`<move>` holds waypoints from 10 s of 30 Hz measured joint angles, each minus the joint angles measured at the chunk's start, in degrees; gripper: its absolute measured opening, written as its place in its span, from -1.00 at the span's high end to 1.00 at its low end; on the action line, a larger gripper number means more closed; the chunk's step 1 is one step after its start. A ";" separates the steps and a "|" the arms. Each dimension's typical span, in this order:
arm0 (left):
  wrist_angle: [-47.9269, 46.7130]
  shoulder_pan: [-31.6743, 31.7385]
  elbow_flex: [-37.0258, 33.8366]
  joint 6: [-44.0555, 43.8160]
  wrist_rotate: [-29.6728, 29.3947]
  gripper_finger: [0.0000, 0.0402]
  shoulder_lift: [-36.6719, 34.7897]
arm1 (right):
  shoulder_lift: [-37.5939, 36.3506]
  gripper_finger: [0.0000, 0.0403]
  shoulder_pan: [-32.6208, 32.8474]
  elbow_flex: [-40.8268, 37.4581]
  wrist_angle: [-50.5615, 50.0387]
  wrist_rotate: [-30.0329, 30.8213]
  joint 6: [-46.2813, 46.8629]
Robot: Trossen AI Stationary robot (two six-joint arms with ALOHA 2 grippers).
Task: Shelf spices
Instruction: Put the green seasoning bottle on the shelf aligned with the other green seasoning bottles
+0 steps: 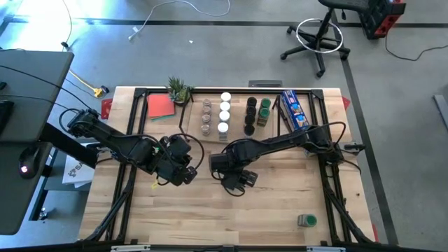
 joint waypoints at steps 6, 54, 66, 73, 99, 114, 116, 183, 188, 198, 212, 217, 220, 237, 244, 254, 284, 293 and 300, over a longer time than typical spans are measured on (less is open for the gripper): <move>0.07 0.00 0.00 0.04 -0.10 0.82 0.00 | 0.00 -0.24 -0.25 0.00 0.86 2.96 0.02; 9.24 5.40 0.00 14.77 -8.17 0.82 -1.81 | -38.74 0.06 -27.61 -19.40 -10.52 8.20 45.89; 12.52 8.28 0.02 19.12 -3.62 0.82 -1.81 | -37.04 0.06 -30.58 -30.50 0.43 8.09 45.18; 12.57 8.88 0.02 19.69 -3.54 0.82 -1.81 | -34.68 0.01 -30.51 -32.70 1.63 9.12 45.50; 12.85 9.09 0.02 20.66 -2.82 0.82 -1.79 | -34.21 -0.14 -30.54 -32.70 3.79 9.96 50.62; 12.83 9.09 0.02 20.71 -2.76 0.82 -1.79 | -34.36 -0.13 -24.01 -26.55 2.20 17.57 45.66; 12.83 9.09 0.02 20.69 -2.77 0.82 -1.79 | -34.36 -0.12 -22.84 -25.12 -0.11 17.92 46.21; 14.17 11.34 0.04 25.00 -3.86 0.82 -1.77 | -43.22 -0.70 48.54 -38.64 6.90 5.72 181.63; 14.89 11.34 0.04 26.03 -3.79 0.82 -1.77 | -38.80 -0.71 47.64 -38.66 5.97 1.83 183.57; 16.71 11.34 0.04 28.55 -1.28 0.82 -1.77 | -38.45 -0.71 46.34 -46.39 15.35 -1.33 185.46; 16.65 11.34 0.04 28.65 0.13 0.82 -1.77 | -38.53 -0.39 44.19 -50.60 18.16 -2.11 186.25; 16.64 11.63 0.04 28.65 -0.31 0.82 -1.77 | -38.53 -0.02 44.24 -50.58 17.44 -4.72 187.08; 16.63 11.74 0.04 28.65 -0.35 0.82 -1.77 | -38.53 0.05 43.85 -50.29 17.07 -4.79 184.64; 16.32 12.09 0.04 30.14 5.45 0.82 -1.85 | -38.51 0.05 6.42 -34.00 -11.36 -3.19 94.16; 16.15 12.09 0.04 30.14 6.50 0.82 -1.92 | -31.34 0.05 -5.44 -20.47 -18.66 7.84 67.64; 16.23 12.09 0.04 30.14 5.63 0.82 -1.92 | -21.46 0.05 -14.84 -15.65 -21.67 15.14 48.43; 16.30 12.09 0.04 30.14 4.55 0.82 -1.96 | -20.50 -0.27 -15.47 -13.98 -21.33 27.06 47.89; 16.58 12.07 0.04 30.14 3.72 0.82 -1.99 | -22.88 -0.19 -13.12 -5.97 -22.45 22.30 46.93; 16.58 12.07 0.04 30.14 2.95 0.82 -1.99 | -26.02 0.15 -16.59 -10.45 -21.41 18.95 66.02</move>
